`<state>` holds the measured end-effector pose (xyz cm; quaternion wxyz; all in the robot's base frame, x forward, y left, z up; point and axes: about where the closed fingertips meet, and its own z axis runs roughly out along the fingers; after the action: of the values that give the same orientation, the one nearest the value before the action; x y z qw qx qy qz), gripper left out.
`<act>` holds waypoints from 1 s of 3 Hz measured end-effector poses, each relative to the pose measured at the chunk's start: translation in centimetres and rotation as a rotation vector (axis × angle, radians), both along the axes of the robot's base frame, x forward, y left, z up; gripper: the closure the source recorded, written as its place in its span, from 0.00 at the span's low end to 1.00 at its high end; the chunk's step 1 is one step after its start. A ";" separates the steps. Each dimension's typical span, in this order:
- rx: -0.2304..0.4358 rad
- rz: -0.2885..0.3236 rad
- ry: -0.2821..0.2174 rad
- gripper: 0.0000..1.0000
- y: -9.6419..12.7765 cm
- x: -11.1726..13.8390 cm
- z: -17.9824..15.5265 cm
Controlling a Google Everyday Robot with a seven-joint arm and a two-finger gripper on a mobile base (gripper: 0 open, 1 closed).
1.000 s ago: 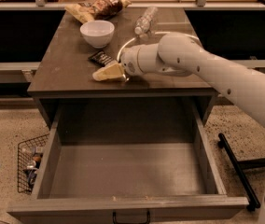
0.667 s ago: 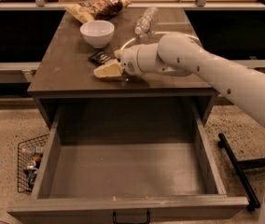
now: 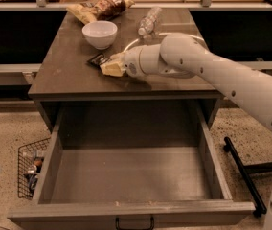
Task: Place rxbar chocolate into top drawer
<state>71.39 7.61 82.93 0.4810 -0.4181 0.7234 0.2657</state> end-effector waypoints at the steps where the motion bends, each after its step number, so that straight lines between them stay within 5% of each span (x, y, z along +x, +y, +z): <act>1: 0.000 0.003 0.001 1.00 0.2 0.0 -0.1; 3: 0.000 0.003 0.001 1.00 0.2 -0.1 0.2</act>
Offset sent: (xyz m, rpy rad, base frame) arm -0.0005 0.0021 -0.0006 0.0002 0.0010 0.0032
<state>71.33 7.83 83.12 0.4802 -0.4192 0.7229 0.2668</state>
